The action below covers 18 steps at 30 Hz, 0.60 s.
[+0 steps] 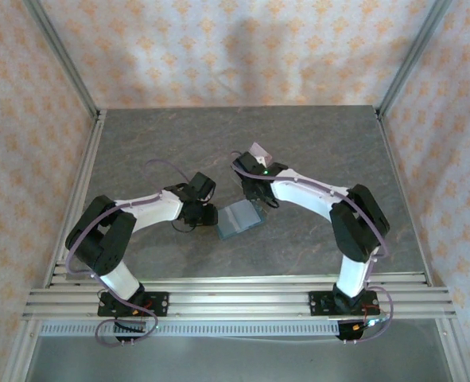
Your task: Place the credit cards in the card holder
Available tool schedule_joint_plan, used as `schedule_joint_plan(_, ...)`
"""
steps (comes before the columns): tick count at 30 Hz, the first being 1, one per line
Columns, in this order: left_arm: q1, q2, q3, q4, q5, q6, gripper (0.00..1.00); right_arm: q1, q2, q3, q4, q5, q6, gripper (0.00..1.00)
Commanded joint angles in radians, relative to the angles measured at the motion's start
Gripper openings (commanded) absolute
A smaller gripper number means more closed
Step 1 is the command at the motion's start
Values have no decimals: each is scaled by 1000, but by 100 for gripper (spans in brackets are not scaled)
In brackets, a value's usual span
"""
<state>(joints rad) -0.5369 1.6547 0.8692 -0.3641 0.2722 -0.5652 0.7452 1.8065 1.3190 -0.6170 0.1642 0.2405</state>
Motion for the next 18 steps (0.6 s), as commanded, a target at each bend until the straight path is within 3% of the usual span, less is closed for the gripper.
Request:
schedule_joint_plan(1,-20,77,-16,15,7,25,35,-3,16,39,-56,89,-35,26)
schedule_joint_plan(11,-23,92,-12,22,22,24,34,3,-54,-3,-20,77,-53,27)
schedule_joint_plan(18,-23,91,-13,23,26,25,34,3,-2,28,-56,138,-64,27)
